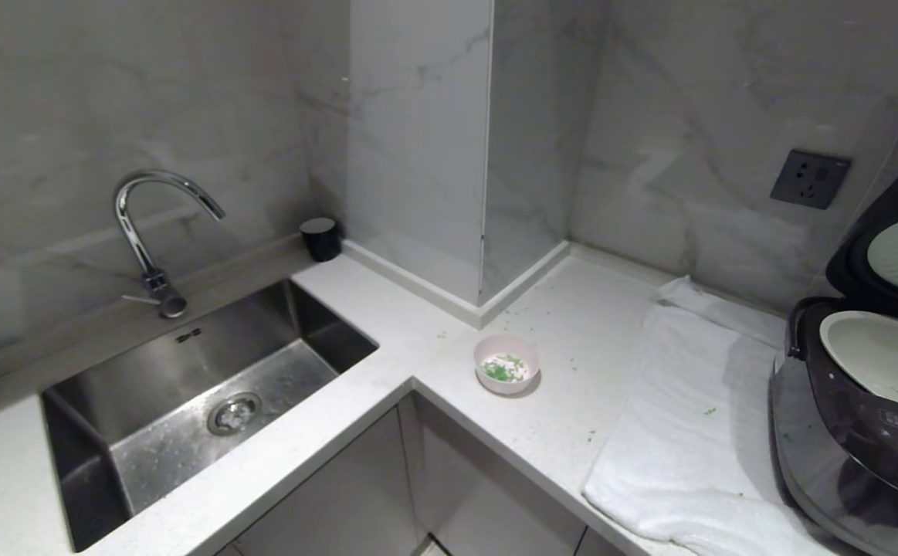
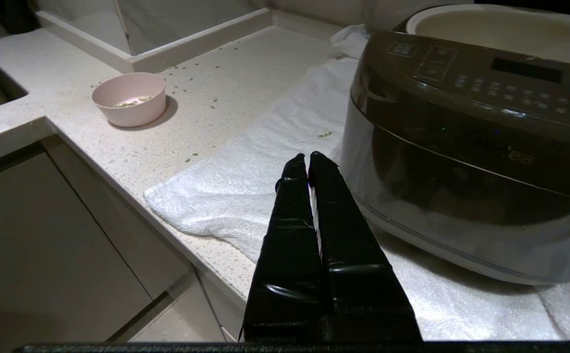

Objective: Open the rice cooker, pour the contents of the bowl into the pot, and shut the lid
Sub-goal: Turn on the tap

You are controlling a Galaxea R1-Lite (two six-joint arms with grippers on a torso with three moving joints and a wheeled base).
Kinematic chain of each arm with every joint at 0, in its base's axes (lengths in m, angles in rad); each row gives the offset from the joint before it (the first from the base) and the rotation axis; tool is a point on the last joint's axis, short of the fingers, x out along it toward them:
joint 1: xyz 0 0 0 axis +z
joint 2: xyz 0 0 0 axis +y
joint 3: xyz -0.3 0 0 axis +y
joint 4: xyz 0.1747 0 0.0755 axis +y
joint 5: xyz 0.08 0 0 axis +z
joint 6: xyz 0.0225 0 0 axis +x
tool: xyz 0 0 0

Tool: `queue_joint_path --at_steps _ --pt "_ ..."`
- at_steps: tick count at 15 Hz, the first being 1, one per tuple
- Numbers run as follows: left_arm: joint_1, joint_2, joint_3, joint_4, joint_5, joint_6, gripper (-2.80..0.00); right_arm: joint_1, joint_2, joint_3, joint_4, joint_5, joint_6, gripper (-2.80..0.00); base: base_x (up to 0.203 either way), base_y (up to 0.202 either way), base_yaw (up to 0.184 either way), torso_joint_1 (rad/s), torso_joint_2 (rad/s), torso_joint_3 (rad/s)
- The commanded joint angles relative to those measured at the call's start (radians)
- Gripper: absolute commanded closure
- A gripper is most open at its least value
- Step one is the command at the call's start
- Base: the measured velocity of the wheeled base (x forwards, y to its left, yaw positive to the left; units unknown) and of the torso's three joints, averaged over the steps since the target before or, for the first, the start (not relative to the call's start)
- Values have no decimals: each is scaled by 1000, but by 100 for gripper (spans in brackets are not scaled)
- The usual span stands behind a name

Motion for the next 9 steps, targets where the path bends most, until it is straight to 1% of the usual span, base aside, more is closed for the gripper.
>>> queue_joint_path --at_steps 1,2,3,9 --pt "2 -1 -1 1 0 2 0 1 0 0 1 0 0 0 0 0 0 0 0 0" --pt "2 -1 0 1 0 2 0 1 0 0 1 -1 0 0 71 1 0 -1 3 2" --pt "2 -1 -1 1 0 2 0 1 0 0 1 -1 0 0 152 0 -2 -20 0 5" --pt "2 -1 -1 1 0 2 0 1 0 0 1 0 0 0 193 2 1 7 3 2"
